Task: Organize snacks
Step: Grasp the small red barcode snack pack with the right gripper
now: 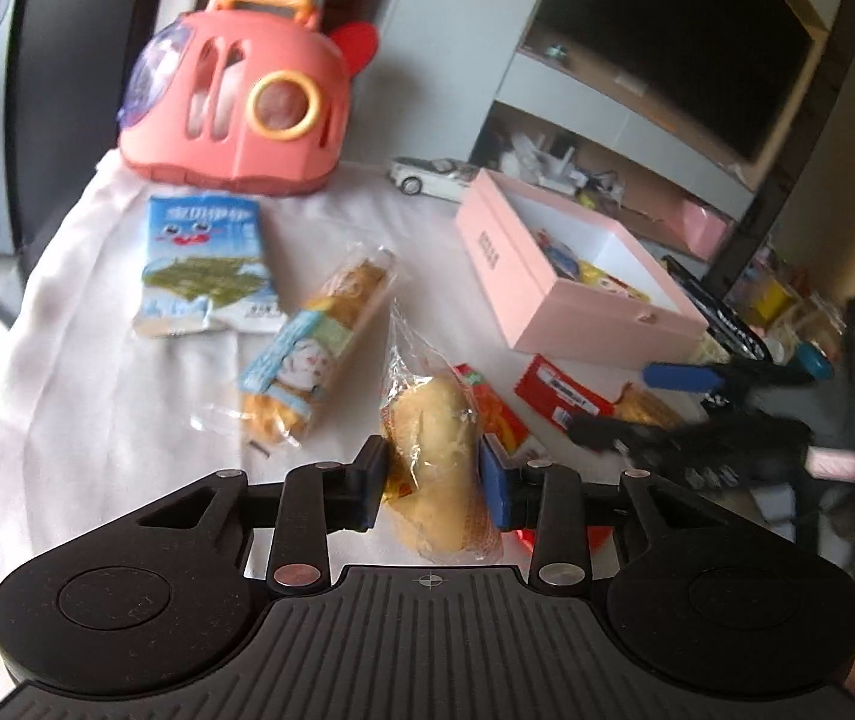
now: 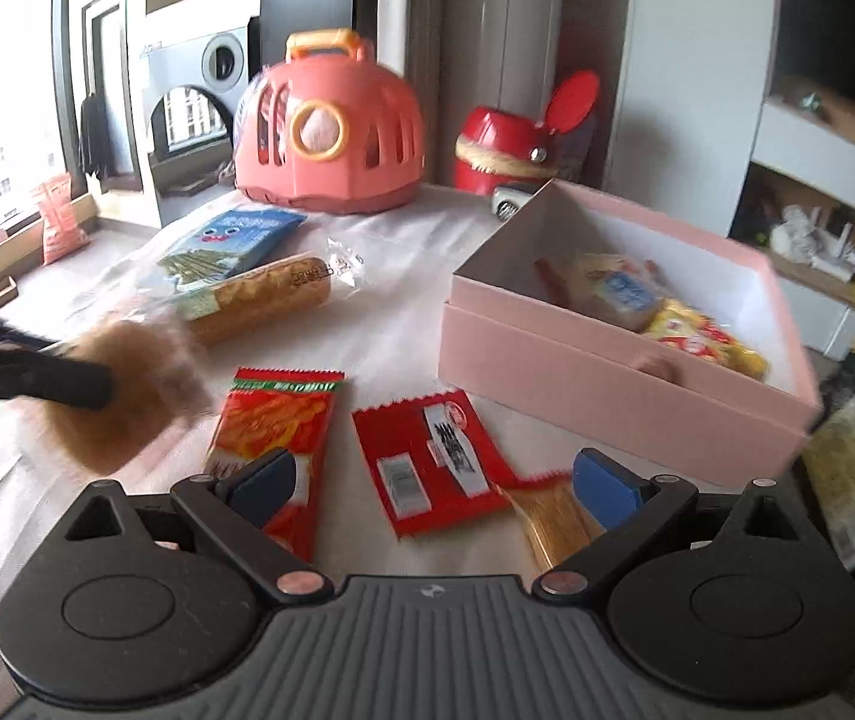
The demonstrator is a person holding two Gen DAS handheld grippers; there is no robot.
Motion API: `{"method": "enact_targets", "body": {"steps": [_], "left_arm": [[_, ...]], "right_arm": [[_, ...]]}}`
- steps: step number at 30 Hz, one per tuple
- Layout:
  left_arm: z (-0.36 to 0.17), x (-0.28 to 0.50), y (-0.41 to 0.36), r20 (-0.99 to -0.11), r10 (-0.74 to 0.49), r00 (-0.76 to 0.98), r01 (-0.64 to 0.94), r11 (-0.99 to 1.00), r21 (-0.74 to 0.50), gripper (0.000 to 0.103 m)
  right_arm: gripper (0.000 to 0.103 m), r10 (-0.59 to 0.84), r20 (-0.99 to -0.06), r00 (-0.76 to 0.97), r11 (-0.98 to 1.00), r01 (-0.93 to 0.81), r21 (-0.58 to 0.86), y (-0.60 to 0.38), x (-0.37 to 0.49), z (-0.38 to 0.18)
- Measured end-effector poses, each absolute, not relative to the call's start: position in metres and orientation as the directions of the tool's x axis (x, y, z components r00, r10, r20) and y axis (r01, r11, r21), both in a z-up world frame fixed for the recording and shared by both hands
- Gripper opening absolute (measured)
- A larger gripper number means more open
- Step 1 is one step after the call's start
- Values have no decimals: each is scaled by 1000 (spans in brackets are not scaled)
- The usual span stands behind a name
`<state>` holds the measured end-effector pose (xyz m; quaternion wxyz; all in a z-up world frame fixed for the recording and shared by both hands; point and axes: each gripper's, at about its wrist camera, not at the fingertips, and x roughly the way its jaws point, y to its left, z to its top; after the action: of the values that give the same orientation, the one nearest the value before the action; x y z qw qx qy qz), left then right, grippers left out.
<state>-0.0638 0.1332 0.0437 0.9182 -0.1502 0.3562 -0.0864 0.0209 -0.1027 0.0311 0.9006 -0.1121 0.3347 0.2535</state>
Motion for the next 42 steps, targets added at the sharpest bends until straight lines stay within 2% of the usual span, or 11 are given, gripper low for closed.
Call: {"method": "enact_targets", "body": {"steps": [2, 5, 7, 11, 23, 28, 30, 34, 42], "left_arm": [[39, -64, 131, -634, -273, 723, 59, 940, -337, 38], [38, -65, 126, -632, -271, 726, 75, 945, -319, 39], [35, -64, 123, -646, -281, 710, 95, 947, -307, 41], [21, -61, 118, -664, -301, 684, 103, 942, -320, 52], [22, -63, 121, -656, -311, 688, 87, 933, -350, 48], [26, -65, 118, -660, -301, 688, 83, 936, -341, 46], [31, -67, 114, -660, -300, 689, 96, 940, -327, 45], [45, -75, 105, -645, -296, 705, 128, 947, -295, 45], [63, -87, 87, -628, -291, 722, 167, 954, -250, 45]], "right_arm": [[96, 388, -691, 610, 840, -543, -7, -95, 41, 24], [86, 377, -743, 553, 837, -546, 18, -85, 66, 9], [85, 376, -743, 553, 837, -547, 16, -82, 67, 6], [61, 398, -742, 539, 818, -574, 22, -83, 50, 9], [62, 395, -730, 557, 816, -577, 1, -86, 25, 10], [59, 368, -725, 582, 817, -575, -47, -83, 14, 13], [50, 378, -717, 585, 811, -583, -48, -85, 6, 19], [49, 422, -694, 583, 804, -594, -10, -98, -10, 37], [48, 437, -650, 622, 805, -593, -27, -119, -32, 57]]}}
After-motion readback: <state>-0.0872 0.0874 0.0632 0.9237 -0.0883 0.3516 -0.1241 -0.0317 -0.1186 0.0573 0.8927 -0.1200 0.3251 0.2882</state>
